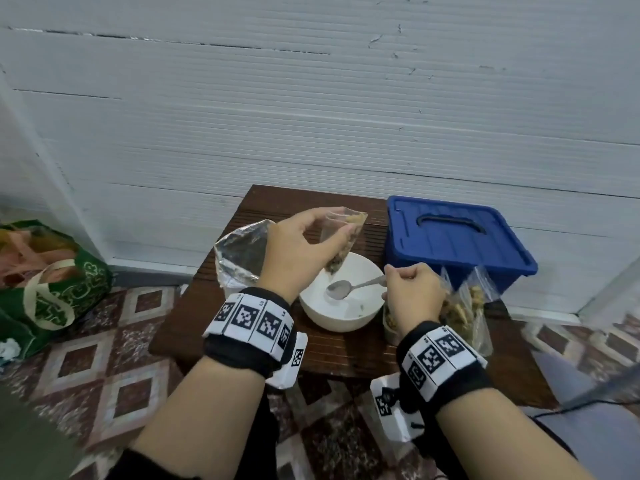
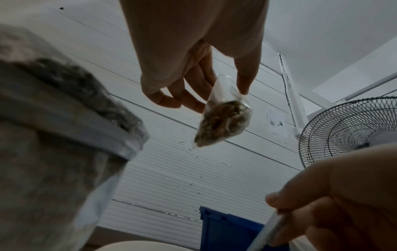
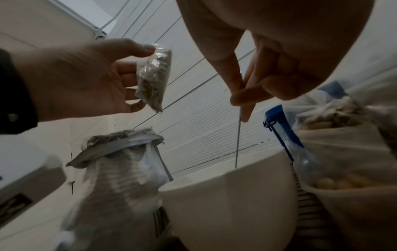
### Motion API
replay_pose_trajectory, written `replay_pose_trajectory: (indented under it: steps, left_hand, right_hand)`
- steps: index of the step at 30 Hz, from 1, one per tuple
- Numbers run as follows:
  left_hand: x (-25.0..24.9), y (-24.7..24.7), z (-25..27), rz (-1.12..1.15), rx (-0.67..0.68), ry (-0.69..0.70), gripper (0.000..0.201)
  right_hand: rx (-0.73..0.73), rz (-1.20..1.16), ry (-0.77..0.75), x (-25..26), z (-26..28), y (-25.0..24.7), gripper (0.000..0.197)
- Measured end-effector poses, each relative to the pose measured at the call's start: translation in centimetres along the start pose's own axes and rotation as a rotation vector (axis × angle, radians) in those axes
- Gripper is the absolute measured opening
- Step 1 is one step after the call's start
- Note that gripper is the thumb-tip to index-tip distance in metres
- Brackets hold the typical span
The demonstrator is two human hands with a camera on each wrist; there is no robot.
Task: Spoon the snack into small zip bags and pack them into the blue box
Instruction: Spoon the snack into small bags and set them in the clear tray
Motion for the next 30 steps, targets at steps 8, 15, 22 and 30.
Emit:
replay_pose_trajectory:
  steps: [8, 15, 22, 30]
  left_hand:
    - [1.5, 2.2, 0.8, 0.011, 0.030, -0.041, 0.024]
    - [3.8, 2.6, 1.6, -0.001, 0.026, -0.079, 0.024]
    - [5.5, 2.6, 2.4, 0.022, 0.038, -0.141, 0.027]
    - [6.0, 4.0, 2.5, 0.014, 0.048, -0.141, 0.028]
  right_hand:
    - [0.202, 0.204, -0.018, -1.0, -0.2, 1.0, 0.018]
    - [0.192, 0.426, -0.126, -0.7, 0.6, -0.2, 0.022]
    - [0.176, 0.540, -0.225, -0.3, 1.3, -0.9, 0.029]
    - [0.042, 0.270, -0.300, 0.9, 0.7, -3.9, 0.036]
Point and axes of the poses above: each hand's wrist, its own z-axis away from the middle knuckle, its own y-axis out of the palm, x = y × z, the point moved 3 cm from there along -z, towards the middle knuckle, and after that the axes turned 8 degrees about z, right-handed, at the moved point
